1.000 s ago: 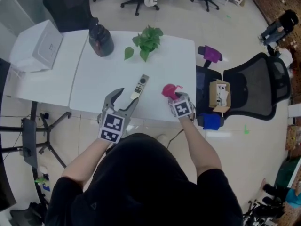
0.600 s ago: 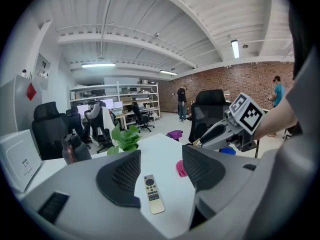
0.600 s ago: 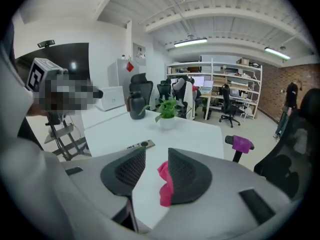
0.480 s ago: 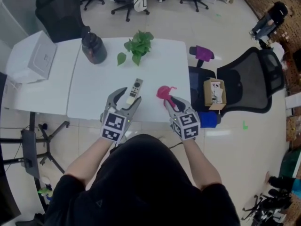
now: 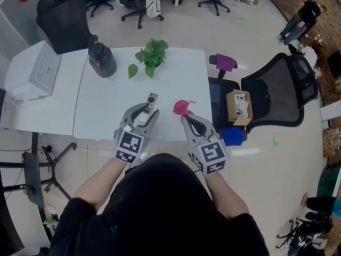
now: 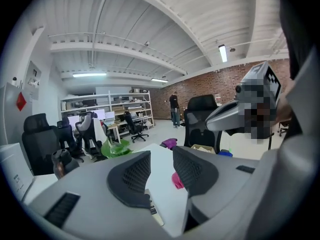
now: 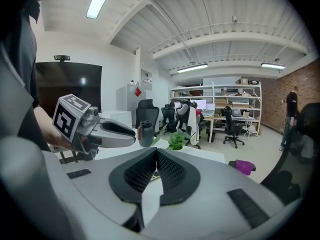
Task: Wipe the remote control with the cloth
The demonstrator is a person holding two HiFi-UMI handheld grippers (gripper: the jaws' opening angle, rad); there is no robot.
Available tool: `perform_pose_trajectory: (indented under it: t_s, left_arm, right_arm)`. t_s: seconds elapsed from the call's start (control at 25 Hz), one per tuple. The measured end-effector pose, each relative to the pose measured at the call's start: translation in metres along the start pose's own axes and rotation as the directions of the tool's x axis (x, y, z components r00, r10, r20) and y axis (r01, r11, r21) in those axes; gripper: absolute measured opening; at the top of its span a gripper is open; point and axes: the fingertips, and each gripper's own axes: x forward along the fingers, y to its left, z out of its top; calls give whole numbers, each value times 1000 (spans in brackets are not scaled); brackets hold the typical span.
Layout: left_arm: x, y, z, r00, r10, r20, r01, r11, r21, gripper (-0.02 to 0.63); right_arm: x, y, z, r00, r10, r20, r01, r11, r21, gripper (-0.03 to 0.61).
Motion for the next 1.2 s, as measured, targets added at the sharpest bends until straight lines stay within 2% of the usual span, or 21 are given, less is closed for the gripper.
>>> perform_pose_trajectory:
  t_s: [0.28, 0.64, 1.2]
  left_arm:
    - [-2, -4, 8, 1000, -1, 22, 0, 999, 48, 2]
    - [-4, -8, 7, 999, -40, 19, 38, 996, 82, 0]
    - [-5, -15, 9, 998, -58, 22, 57, 996, 63, 0]
  right_arm:
    - [-1, 8, 14, 999, 34, 43, -33, 999, -23, 9]
    - [4, 14, 14, 998, 45, 42, -44, 998, -39, 8]
    - [4, 19, 11, 999, 44, 14, -43, 999, -31, 8]
